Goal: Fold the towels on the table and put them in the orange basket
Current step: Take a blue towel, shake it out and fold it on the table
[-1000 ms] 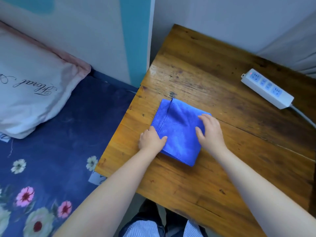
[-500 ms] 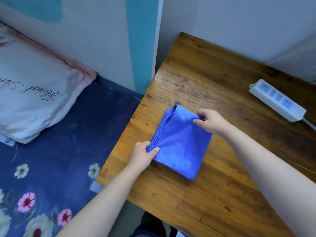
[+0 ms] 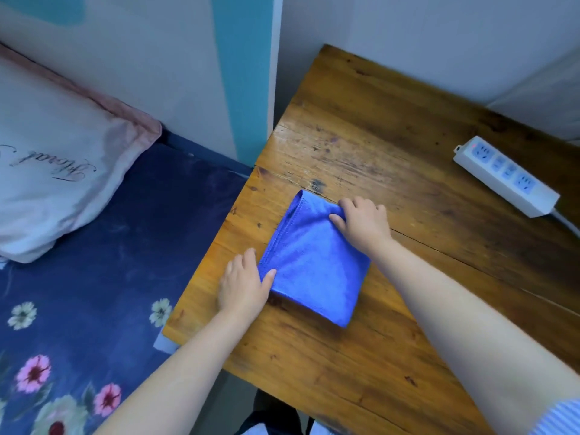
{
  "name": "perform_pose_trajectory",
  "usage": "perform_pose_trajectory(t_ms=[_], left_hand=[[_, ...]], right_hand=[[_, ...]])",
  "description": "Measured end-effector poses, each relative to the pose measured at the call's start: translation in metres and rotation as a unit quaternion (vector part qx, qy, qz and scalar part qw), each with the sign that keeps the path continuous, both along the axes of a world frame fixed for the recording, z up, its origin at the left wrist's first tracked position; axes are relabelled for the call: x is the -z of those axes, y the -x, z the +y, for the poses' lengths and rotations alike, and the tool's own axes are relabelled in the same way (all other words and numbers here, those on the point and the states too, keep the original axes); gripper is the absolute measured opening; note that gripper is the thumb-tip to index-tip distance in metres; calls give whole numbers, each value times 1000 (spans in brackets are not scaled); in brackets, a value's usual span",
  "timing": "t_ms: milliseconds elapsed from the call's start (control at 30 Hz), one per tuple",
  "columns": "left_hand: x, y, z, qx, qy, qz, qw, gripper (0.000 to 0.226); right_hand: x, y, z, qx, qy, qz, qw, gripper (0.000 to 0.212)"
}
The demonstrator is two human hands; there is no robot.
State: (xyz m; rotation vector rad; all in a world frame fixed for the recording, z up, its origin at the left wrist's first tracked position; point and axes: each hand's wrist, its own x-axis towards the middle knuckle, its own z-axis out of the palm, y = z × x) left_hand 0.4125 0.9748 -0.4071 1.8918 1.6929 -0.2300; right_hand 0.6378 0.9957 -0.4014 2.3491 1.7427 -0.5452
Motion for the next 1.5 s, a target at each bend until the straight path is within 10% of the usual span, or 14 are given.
perform_pose_trajectory(t_ms=[267,533,767,900,1300,1500], left_hand=[[-14,-41,16,283,-229,-49,930,48],[14,-72,51,275,-1,28,961,61],[-18,-31,11,385,-167,-6,908,62],[-17,14,-6,481,-155,44,862,66],[-2,6,-17,431,-63,103,894,69],[-20,0,-35,338,-150,18,929,54]], right_hand=[[-13,26,-59,22,-145,-53,988,41],[9,38,-113,45,48,42,997,60],[-14,57,-132,-29,-128,6,991,33],[-13,72,-161,-134,-57,1,989,38],[-26,59,-133,-239,-81,-58,966,15],[-56,32,-136,-129,-87,134,979,23]])
